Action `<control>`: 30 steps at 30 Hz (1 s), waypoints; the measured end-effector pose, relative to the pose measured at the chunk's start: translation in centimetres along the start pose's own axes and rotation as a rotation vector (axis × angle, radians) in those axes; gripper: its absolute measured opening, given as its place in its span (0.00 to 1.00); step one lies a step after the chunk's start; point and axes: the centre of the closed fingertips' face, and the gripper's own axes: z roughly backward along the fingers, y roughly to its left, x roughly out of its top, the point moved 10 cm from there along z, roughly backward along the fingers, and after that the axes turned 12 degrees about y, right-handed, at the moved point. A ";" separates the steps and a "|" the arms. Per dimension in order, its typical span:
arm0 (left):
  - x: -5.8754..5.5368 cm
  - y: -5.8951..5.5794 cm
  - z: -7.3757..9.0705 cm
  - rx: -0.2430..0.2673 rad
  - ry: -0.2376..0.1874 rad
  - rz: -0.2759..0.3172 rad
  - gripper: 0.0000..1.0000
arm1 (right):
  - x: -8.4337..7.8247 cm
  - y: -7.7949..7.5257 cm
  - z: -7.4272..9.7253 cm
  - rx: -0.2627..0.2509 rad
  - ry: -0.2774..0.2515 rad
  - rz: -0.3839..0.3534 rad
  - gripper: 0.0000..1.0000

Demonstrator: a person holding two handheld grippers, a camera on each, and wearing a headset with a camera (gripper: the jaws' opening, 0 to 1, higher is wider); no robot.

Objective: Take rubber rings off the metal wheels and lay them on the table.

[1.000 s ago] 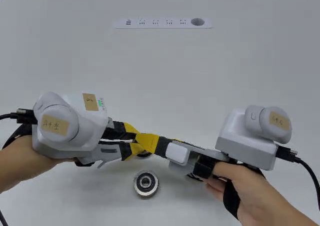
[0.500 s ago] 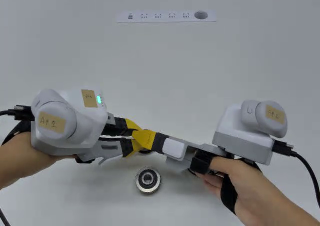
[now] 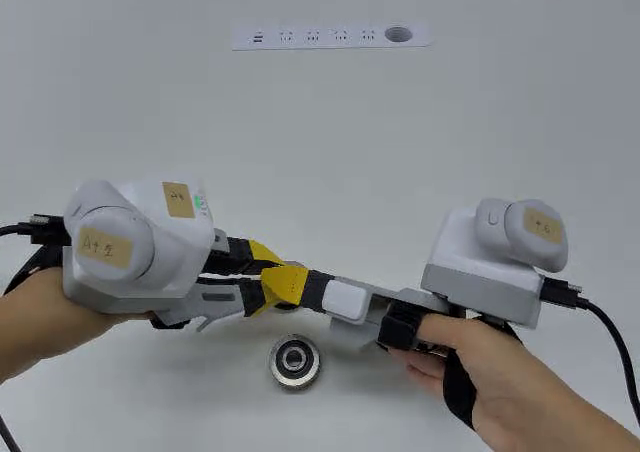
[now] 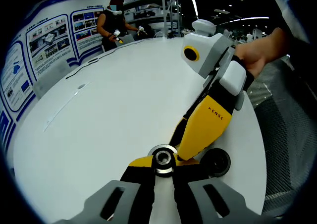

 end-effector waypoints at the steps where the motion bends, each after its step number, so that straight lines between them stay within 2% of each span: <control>1: 0.0 0.0 0.0 0.001 0.001 -0.002 0.13 | -0.1 0.0 0.0 0.000 0.008 -0.002 0.47; 3: 0.0 0.0 0.0 0.002 0.003 -0.002 0.13 | -0.5 0.1 -0.2 0.012 0.042 -0.010 0.47; 4: 0.0 0.0 0.0 0.003 0.004 -0.002 0.13 | -0.7 0.3 -0.4 0.017 0.040 -0.010 0.46; 6: 0.1 -0.1 0.0 0.005 0.006 -0.003 0.13 | -0.8 0.5 -0.3 -0.014 0.023 0.017 0.47; 12: 0.1 -0.1 0.0 0.004 0.006 0.000 0.13 | -0.3 0.3 0.2 -0.011 -0.014 0.010 0.46; 21: 0.1 0.0 0.1 0.003 0.006 -0.003 0.13 | -0.2 0.3 0.3 -0.010 -0.023 0.005 0.44; 26: 0.0 -0.1 0.1 0.003 0.006 -0.002 0.13 | -0.2 -0.1 0.5 -0.050 -0.026 0.037 0.34; 30: 0.0 0.0 0.1 0.002 0.007 -0.006 0.13 | -0.2 -0.5 0.5 -0.060 -0.027 0.036 0.27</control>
